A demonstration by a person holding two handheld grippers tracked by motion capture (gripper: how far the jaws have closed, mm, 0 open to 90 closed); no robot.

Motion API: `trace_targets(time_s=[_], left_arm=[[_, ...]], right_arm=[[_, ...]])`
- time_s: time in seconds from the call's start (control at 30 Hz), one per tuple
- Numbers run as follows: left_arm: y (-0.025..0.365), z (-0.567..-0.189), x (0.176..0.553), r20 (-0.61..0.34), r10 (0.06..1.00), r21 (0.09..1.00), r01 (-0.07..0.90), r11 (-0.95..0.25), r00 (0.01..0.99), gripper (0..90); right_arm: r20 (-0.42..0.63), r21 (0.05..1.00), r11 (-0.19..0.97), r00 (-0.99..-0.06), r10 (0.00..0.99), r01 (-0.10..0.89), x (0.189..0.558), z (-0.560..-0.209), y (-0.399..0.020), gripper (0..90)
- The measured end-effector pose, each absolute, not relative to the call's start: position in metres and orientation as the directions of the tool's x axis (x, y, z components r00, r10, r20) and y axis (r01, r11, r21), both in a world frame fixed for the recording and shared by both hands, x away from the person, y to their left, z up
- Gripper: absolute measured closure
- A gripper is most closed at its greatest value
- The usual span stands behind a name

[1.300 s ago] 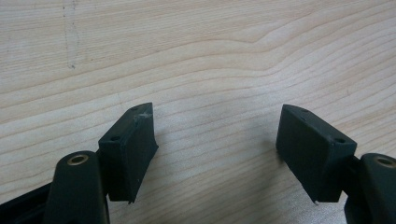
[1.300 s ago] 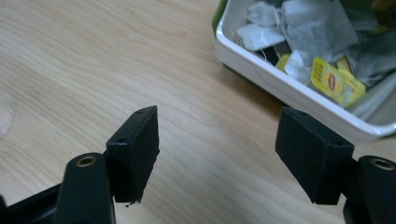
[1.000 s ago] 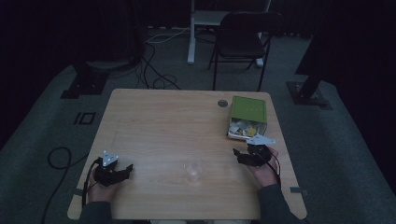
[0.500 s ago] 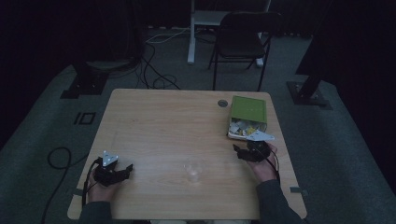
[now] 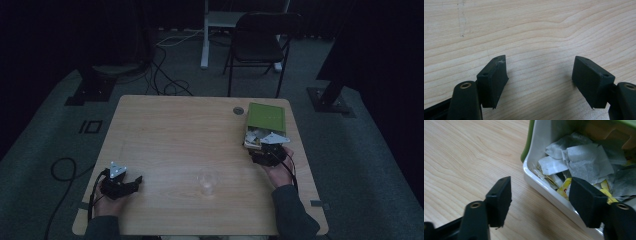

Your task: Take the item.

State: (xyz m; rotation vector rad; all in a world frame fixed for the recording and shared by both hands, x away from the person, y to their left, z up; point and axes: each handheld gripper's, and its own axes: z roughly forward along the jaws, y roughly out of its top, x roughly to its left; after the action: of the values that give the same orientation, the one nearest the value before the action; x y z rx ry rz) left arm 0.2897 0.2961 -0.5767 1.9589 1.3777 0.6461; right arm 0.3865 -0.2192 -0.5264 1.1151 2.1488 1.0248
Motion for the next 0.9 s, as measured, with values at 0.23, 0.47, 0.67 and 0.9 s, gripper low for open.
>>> trace_targets(time_s=[0.23,0.47,0.67,0.9], left_arm=[[0.296,-0.577,0.290,0.027,0.945,0.744,0.625,-0.238,0.327,29.1],[0.296,-0.577,0.290,0.027,0.945,0.744,0.625,-0.238,0.327,29.1],[0.296,-0.577,0.290,0.027,0.945,0.744,0.625,-0.238,0.327,29.1],[0.296,-0.577,0.290,0.027,0.945,0.744,0.625,-0.237,0.327,29.1]], right_arm=[[-0.073,0.793,0.376,-0.537,0.840,0.480,0.394,-0.530,-0.222,41.0],[-0.079,0.781,0.398,-0.557,0.827,0.480,0.391,-0.528,-0.222,42.0],[-0.072,0.777,0.407,-0.574,0.816,0.480,0.383,-0.527,-0.224,44.0],[-0.064,0.776,0.419,-0.602,0.796,0.472,0.367,-0.529,-0.224,44.0]])
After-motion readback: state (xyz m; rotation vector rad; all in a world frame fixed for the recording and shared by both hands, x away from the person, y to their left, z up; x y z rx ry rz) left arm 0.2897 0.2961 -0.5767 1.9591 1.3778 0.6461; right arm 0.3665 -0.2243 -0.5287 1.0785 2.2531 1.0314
